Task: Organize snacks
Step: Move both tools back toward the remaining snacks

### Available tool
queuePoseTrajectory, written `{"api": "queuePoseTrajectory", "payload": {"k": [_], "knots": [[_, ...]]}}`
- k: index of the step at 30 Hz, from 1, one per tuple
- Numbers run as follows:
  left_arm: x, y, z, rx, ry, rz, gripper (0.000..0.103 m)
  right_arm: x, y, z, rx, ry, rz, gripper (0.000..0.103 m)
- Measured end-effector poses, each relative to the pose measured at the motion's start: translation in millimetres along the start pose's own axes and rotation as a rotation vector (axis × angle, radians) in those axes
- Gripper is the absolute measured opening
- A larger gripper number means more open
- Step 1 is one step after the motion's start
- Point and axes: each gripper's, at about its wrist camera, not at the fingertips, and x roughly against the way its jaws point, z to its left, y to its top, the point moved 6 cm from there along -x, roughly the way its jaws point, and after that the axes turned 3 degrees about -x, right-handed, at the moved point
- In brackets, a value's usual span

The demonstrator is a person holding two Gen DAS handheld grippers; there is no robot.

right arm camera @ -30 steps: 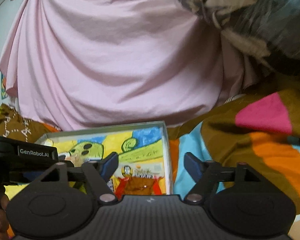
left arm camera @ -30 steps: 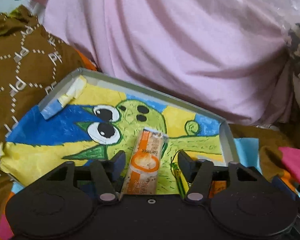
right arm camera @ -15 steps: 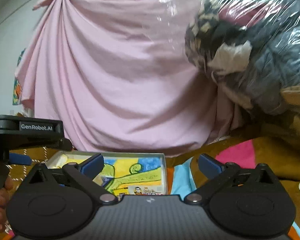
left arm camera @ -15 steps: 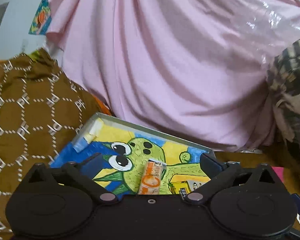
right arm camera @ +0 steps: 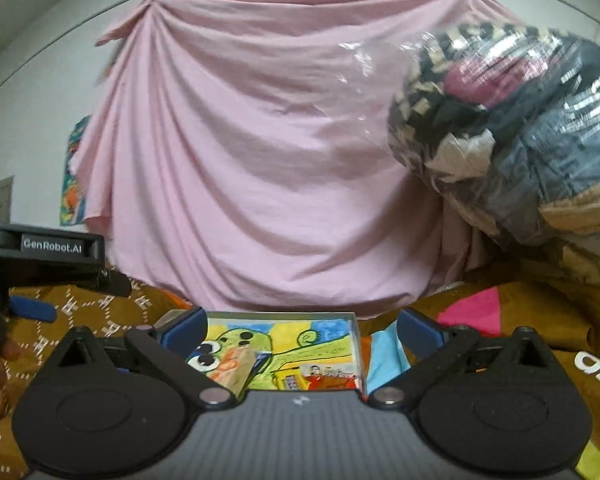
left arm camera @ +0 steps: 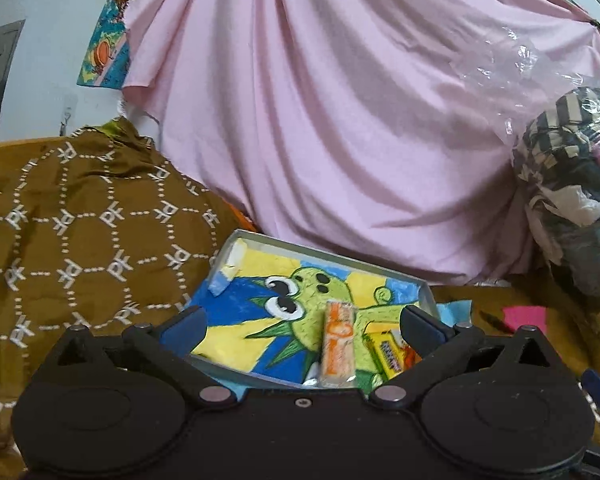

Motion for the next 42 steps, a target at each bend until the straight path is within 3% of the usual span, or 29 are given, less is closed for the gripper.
{"api": "queuePoseTrajectory", "payload": {"k": [5, 15, 23, 28, 33, 42], "knots": [[29, -8, 20, -0.021, 0.002, 0.012, 0.102, 26, -1, 16, 0.0, 0.033, 0.004, 0.103], [74, -34, 48, -0.134, -0.019, 0.078, 0.102, 59, -22, 44, 0.012, 0.094, 0.113, 0.103], [95, -72, 68, -0.122, -0.031, 0.16, 0.102, 81, -42, 56, 0.014, 0.088, 0.216, 0.103], [98, -91, 76, -0.151, -0.033, 0.19, 0.102, 89, -54, 66, 0.04, 0.081, 0.271, 0.103], [95, -109, 88, -0.147, -0.031, 0.226, 0.102, 90, -75, 74, 0.063, 0.058, 0.389, 0.103], [81, -140, 100, -0.235, -0.036, 0.314, 0.102, 72, -103, 79, 0.092, 0.022, 0.55, 0.103]]}}
